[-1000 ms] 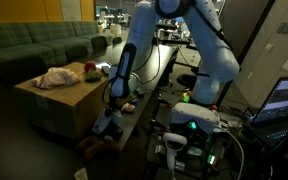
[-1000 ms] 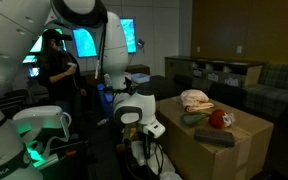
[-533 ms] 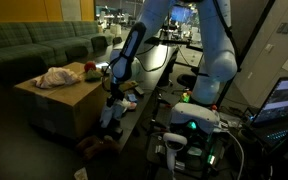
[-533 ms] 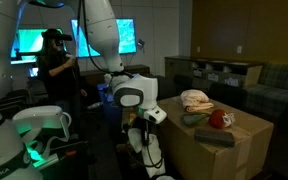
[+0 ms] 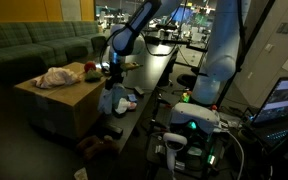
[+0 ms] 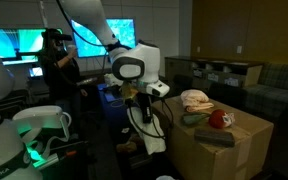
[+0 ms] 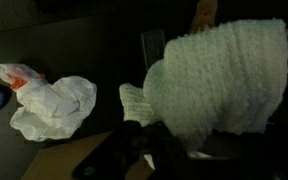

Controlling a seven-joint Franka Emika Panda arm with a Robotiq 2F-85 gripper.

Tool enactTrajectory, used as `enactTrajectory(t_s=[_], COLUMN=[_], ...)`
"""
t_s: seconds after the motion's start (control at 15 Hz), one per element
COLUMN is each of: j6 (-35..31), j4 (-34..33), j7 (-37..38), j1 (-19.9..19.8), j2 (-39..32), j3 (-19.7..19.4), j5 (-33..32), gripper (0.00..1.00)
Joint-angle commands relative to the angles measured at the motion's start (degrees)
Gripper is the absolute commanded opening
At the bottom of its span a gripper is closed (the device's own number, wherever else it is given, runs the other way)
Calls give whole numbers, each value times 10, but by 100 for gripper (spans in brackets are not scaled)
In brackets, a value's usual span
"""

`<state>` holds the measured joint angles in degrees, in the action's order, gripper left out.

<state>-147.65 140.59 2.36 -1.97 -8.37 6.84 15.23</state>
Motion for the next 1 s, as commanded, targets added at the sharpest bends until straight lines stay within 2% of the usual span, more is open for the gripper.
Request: enactTrajectory(t_s=[0.0,0.27,0.47,0.93], j6=[52,97,93,72], j4=[-2,-30,-52,-111], j7=[-14,-14,-9,1], j1=[14,29,42,67], j2=[78,127,147,106], j3=[-11,-13,-12,-3], j5=[-2,-8,-6,-5], gripper=[6,5,5,5])
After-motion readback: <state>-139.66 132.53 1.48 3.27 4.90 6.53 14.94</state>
